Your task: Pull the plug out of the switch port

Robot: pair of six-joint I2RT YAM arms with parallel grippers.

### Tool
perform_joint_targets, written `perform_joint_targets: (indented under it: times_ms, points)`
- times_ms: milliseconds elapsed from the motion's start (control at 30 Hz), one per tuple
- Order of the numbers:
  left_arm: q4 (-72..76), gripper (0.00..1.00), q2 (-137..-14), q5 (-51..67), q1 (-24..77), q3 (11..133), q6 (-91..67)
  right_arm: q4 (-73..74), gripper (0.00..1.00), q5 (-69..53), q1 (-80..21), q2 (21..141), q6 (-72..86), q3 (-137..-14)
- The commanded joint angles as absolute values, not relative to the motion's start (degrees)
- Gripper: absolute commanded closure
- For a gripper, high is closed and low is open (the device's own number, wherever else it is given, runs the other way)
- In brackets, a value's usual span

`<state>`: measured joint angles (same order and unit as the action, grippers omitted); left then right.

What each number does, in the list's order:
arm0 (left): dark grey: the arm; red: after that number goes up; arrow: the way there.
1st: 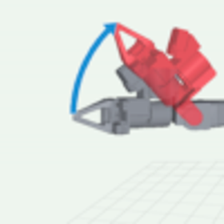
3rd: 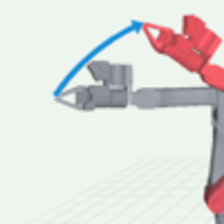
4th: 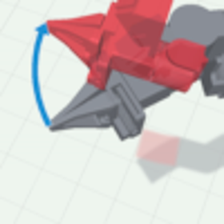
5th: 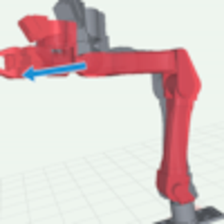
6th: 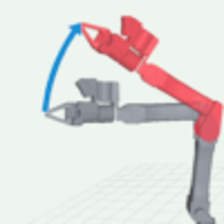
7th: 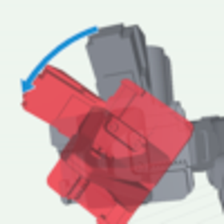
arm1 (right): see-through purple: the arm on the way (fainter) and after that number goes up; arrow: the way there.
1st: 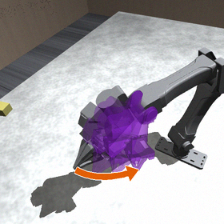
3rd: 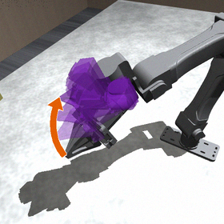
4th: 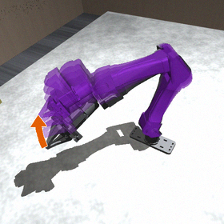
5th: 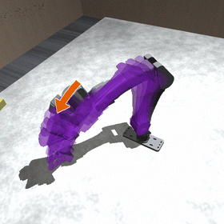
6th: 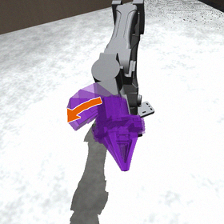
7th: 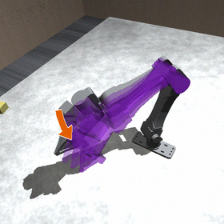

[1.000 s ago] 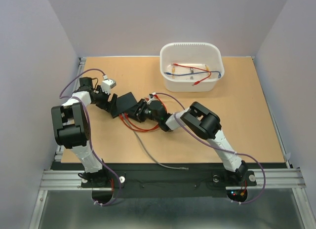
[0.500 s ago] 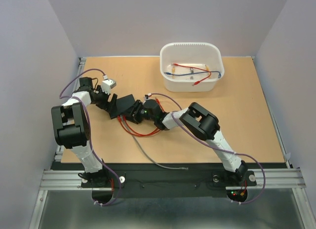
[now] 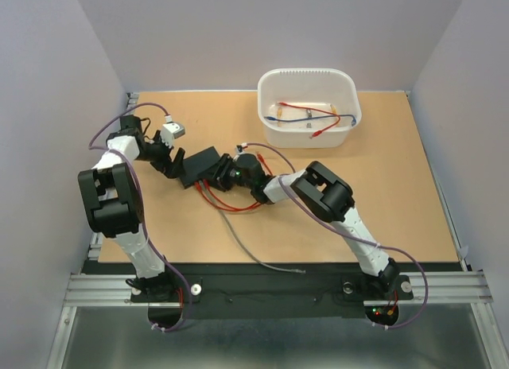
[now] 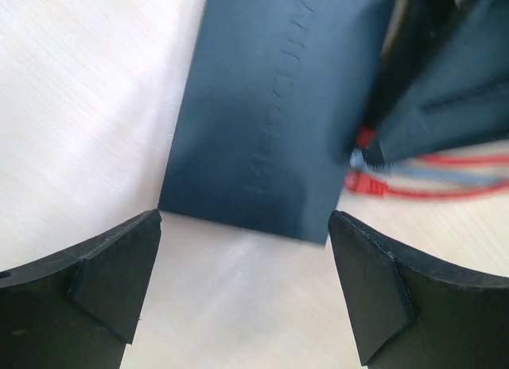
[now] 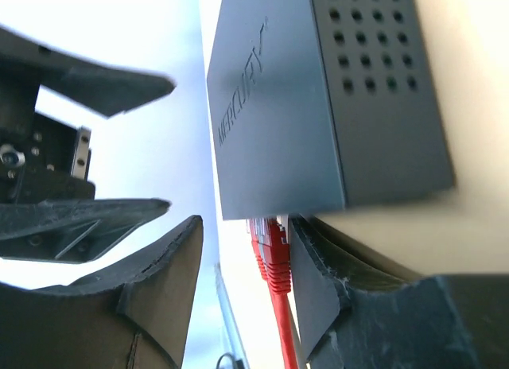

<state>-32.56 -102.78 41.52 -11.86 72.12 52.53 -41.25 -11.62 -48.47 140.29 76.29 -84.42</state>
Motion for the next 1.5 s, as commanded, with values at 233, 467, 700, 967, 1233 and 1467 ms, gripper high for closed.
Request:
perform_joint_targets:
  times_ms: [233, 467, 700, 967, 1233, 1467]
  points:
    - [-32.3, 0.01, -109.8, 36.6, -13.1, 79.5, 49.7, -31.6, 0.50, -11.9, -44.0, 145.5, 67.2, -79.3]
    - [-25.9, 0.01, -111.4, 33.1, -11.1, 77.6, 43.5, -32.9, 0.57, -11.3, -44.1, 146.2, 70.8, -79.3]
    - [-24.8, 0.01, -110.7, 35.1, -10.3, 76.2, 42.7, -33.3, 0.71, -10.4, -44.1, 146.7, 74.8, -79.5]
    - [-24.7, 0.01, -107.3, 35.7, -9.4, 72.9, 44.1, -34.3, 0.72, -11.6, -44.1, 146.8, 75.0, -79.1]
    - [-22.9, 0.01, -97.3, 36.7, -4.9, 66.6, 47.4, -35.5, 0.59, -12.2, -44.2, 144.4, 74.3, -74.8]
    - [-20.7, 0.01, -98.9, 32.5, -1.6, 65.3, 47.6, -37.5, 0.61, -11.9, -44.3, 144.3, 76.2, -72.6]
